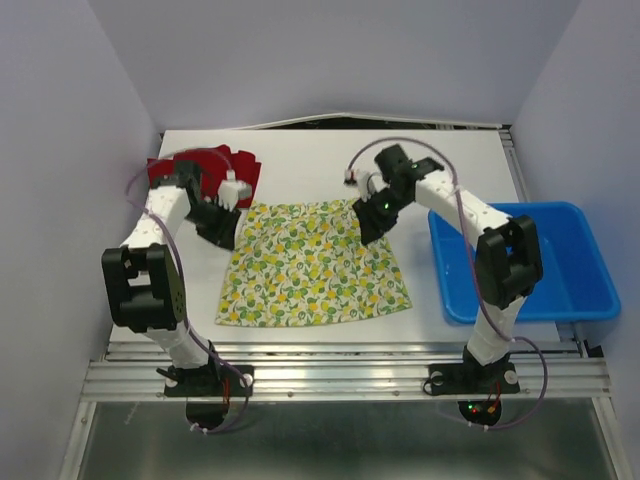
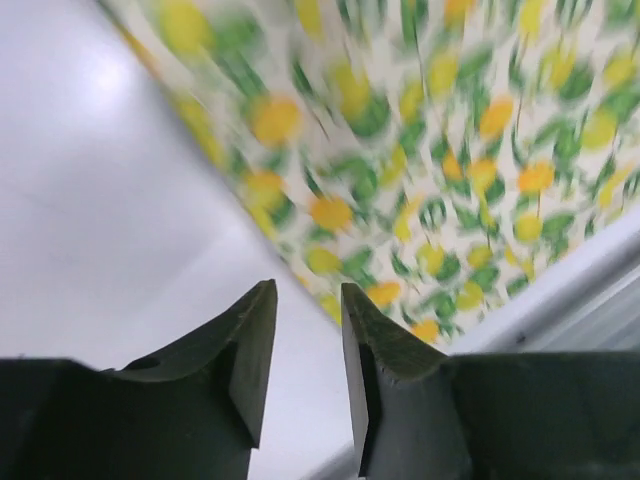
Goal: Fold and stack the skirts
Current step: Flatten the skirt out
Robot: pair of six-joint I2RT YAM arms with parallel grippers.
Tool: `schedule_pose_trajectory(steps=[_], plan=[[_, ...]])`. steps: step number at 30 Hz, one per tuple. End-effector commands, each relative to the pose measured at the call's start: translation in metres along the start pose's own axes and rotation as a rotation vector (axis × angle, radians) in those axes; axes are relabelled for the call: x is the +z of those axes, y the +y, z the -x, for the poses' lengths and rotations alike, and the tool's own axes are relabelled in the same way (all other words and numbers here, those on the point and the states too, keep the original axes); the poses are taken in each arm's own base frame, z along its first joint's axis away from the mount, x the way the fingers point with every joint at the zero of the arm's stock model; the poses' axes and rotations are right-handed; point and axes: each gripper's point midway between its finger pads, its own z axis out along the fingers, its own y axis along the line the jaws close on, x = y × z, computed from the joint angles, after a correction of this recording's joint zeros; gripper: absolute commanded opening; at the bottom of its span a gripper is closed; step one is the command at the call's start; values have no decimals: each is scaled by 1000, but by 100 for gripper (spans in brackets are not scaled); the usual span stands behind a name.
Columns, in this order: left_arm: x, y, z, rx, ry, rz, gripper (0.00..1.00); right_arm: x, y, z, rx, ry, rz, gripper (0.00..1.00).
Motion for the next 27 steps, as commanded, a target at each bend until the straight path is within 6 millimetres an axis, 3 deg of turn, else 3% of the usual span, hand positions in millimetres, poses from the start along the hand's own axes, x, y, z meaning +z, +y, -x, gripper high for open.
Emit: schedule_pose_trajectory(steps=[1, 2, 3, 4, 5, 6, 8, 9, 10, 13, 14, 18, 27], plan=[[-70, 18, 119, 110, -346, 61, 45, -98, -60, 113, 150, -456, -142, 41], [-75, 25, 133, 98, -382, 78, 45, -105, -71, 124, 160, -491, -169, 41], [-91, 34, 162, 85, -467, 118, 46, -108, -80, 135, 167, -513, -194, 41], [-83, 46, 172, 58, -473, 124, 46, -112, -102, 151, 193, -543, -272, 41], [-81, 53, 180, 39, -485, 134, 46, -111, -112, 157, 205, -550, -297, 41], [-76, 64, 196, 16, -498, 143, 46, -113, -128, 160, 233, -555, -344, 40], [-69, 74, 208, -13, -507, 160, 45, -110, -144, 169, 240, -565, -380, 40], [-70, 79, 217, -13, -518, 179, 45, -96, -157, 167, 254, -548, -394, 38], [-55, 81, 218, -24, -492, 170, 45, -91, -165, 166, 265, -540, -414, 38], [-37, 94, 218, -41, -457, 201, 45, -71, -184, 159, 308, -511, -410, 38], [-26, 82, 224, -13, -442, 191, 45, -66, -186, 158, 308, -503, -407, 38], [3, 85, 215, -33, -391, 212, 47, -39, -200, 150, 334, -464, -394, 38], [29, 87, 201, -38, -331, 234, 49, -1, -213, 135, 336, -396, -360, 41]])
